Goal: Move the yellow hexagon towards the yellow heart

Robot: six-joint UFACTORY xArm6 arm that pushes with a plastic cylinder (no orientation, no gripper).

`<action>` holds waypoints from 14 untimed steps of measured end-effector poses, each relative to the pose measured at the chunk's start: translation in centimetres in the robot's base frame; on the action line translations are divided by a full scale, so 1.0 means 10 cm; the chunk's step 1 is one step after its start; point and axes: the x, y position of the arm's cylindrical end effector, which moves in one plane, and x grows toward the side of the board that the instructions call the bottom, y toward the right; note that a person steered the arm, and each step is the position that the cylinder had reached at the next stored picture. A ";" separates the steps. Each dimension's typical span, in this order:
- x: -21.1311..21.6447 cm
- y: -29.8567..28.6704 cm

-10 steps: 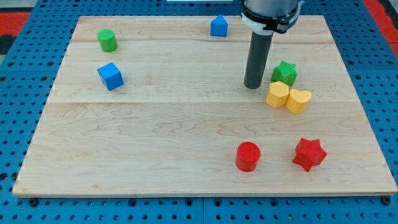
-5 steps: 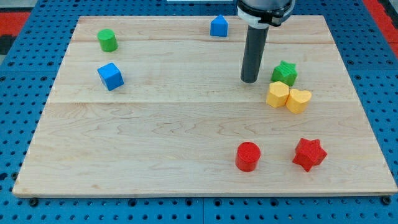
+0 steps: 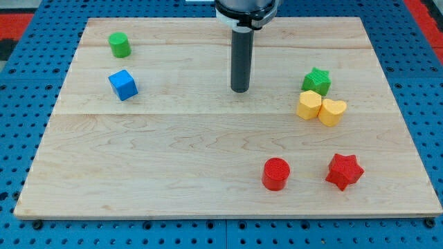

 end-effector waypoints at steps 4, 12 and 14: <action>0.36 0.03; 1.08 2.00; 0.79 2.00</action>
